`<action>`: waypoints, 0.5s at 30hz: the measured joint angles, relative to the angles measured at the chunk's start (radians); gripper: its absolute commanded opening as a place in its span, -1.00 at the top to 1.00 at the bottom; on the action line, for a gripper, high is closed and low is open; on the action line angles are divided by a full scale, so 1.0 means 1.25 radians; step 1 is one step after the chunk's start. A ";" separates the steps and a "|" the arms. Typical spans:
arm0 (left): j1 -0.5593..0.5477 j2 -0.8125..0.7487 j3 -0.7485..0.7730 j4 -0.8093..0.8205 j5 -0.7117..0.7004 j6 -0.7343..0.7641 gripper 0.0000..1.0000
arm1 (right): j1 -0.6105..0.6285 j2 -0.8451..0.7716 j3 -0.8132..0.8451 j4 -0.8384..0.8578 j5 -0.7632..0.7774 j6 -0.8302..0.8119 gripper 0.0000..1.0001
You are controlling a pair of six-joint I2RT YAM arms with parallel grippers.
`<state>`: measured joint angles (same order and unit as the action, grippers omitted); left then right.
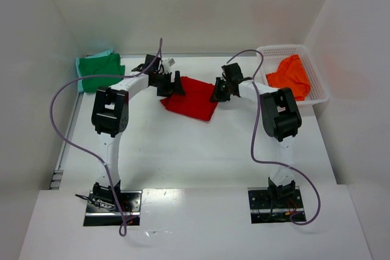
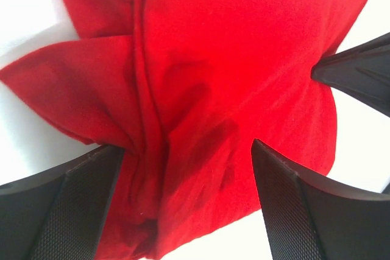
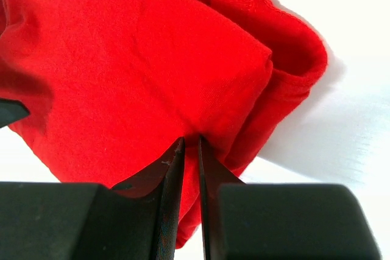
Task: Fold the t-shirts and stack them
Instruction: Fold the long partially folded tshirt into a neat square, then put the neatly folded tshirt into the corner of the board with the left arm
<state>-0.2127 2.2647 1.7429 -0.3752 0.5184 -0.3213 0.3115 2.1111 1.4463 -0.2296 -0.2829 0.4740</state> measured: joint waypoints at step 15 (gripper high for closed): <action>-0.006 0.026 0.012 0.037 0.059 -0.042 -0.73 | 0.000 0.036 0.052 -0.016 -0.014 -0.010 0.60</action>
<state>-0.2207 2.2973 1.7573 -0.3291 0.5916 -0.3743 0.3111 2.1567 1.5109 -0.2495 -0.3010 0.4611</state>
